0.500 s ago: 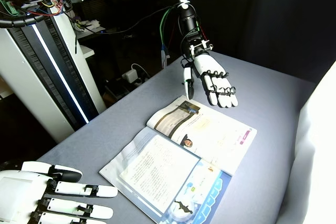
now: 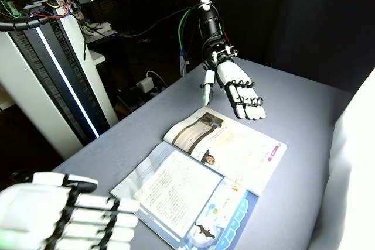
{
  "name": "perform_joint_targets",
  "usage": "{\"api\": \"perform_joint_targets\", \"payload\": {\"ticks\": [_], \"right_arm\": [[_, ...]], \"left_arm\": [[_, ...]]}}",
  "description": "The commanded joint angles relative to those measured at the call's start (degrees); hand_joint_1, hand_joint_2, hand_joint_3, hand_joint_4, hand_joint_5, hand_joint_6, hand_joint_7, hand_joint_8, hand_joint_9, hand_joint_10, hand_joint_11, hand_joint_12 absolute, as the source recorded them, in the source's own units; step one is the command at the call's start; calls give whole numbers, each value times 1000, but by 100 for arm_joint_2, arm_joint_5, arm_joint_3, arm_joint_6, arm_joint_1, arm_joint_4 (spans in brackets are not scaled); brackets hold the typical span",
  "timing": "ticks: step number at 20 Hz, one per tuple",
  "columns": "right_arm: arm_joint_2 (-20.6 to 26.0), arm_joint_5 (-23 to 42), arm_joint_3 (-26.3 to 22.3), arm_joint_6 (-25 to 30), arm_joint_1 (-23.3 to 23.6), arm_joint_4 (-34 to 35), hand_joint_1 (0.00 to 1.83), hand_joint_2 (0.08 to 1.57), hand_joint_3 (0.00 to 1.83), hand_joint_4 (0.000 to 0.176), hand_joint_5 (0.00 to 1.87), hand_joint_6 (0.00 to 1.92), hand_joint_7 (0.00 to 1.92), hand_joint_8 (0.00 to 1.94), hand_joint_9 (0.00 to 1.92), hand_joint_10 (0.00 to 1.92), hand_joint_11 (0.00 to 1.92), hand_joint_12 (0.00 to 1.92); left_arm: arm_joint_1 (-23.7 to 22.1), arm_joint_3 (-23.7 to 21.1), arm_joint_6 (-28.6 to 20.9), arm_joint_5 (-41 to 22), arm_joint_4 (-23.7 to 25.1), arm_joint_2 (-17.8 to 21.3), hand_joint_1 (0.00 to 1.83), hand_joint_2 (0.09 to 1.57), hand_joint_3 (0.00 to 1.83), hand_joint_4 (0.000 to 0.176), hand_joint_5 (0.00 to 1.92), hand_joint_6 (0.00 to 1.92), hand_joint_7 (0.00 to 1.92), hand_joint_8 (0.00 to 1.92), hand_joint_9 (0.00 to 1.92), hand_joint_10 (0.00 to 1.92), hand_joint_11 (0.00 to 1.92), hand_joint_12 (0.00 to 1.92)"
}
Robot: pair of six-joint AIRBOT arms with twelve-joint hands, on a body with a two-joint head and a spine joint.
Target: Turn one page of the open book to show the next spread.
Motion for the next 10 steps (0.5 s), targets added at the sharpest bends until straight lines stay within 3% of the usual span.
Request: {"api": "perform_joint_targets", "payload": {"ticks": [1,2,6,9,10], "right_arm": [[-65,25,87,200,197,-263,0,1285,0,0,0,0,0,0,0,0,0,0],[-166,-206,151,396,352,-583,0,1277,0,0,0,0,0,0,0,0,0,0],[-529,-908,350,1039,655,-1652,103,1268,0,0,0,0,0,0,0,0,0,0],[-650,-1094,392,1110,664,-1811,70,1256,0,0,5,2,0,0,0,0,0,0],[-714,-1161,443,1290,662,-1977,36,1265,0,0,0,0,0,0,0,0,0,0]], "left_arm": [[57,-28,-25,-721,-182,88,116,1366,0,32,0,0,0,0,0,0,0,0],[103,-38,-25,-724,-209,109,126,1361,0,39,0,0,0,0,0,0,0,0],[352,-94,-25,-846,-398,168,181,1383,4,0,0,0,0,0,0,0,0,0],[529,-144,-25,-910,-523,208,146,1380,2,9,0,0,0,0,0,0,0,0],[618,-169,-25,-952,-580,222,144,1379,1,29,0,0,0,0,0,0,0,0]]}}
